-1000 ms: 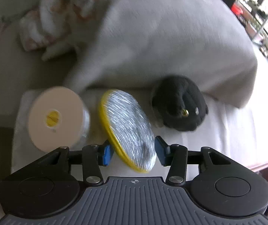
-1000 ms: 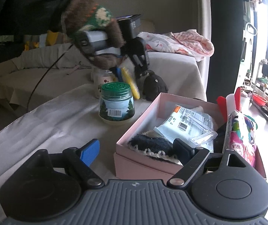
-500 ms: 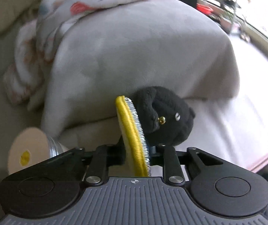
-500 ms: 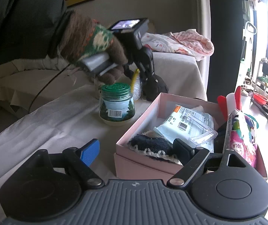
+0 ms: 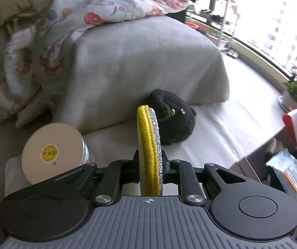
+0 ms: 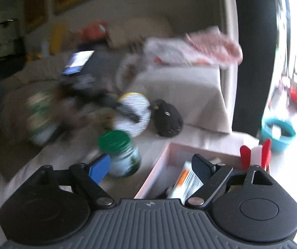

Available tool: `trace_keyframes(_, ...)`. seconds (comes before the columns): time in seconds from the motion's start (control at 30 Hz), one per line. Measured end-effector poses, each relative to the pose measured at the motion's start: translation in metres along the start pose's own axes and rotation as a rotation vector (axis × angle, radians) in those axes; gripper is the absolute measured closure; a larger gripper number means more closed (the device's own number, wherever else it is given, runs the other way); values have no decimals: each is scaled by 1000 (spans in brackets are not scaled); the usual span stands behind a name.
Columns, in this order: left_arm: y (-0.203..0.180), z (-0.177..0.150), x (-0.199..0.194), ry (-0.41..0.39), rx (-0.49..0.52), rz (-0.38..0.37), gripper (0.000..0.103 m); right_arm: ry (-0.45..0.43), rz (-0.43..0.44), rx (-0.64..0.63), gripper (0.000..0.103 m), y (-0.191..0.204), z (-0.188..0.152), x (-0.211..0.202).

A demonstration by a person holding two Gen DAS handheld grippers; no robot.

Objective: Organize soft objects
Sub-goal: 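Lift the yellow-rimmed brush upright with the left tool, then grasp the black plush toy with the right tool while the left tool holds the brush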

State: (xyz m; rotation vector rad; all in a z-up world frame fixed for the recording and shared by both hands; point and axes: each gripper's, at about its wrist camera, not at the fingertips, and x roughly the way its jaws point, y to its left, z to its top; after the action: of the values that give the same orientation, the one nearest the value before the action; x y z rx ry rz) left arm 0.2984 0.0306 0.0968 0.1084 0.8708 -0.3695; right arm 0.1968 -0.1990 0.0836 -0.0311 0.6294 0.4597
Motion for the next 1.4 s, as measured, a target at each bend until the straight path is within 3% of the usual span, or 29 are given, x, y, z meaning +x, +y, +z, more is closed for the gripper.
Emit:
trace_keyframes(0.13,12,-4,-1,-18,30,7,84,202,-1,141,17,-30,65,85)
trace_keyframes(0.27,19,-11,-5,-43,48,0,85,316,-27,245,17,-54,101,161)
trace_keyframes(0.4,24,-12,-4,-77,19,-59,85,407,48,345,17,-70,121,215)
trace_keyframes(0.57,20,-12,9,-63,50,-47,85,488,9,364,17,-75,129,260)
trace_keyframes(0.7,23,-15,18,-59,48,-56,85,512,52,414,20,-74,123,276)
trace_keyframes(0.73,24,-15,18,-63,44,-59,85,497,61,416,31,-71,122,277)
trace_keyframes(0.87,27,-10,6,-83,27,-61,85,434,23,359,37,-55,126,259)
trace_keyframes(1.17,16,14,-97,-263,45,12,85,226,62,339,37,-25,164,141)
trace_keyframes(1.4,-17,4,-165,-316,68,-38,85,115,111,242,37,2,176,50)
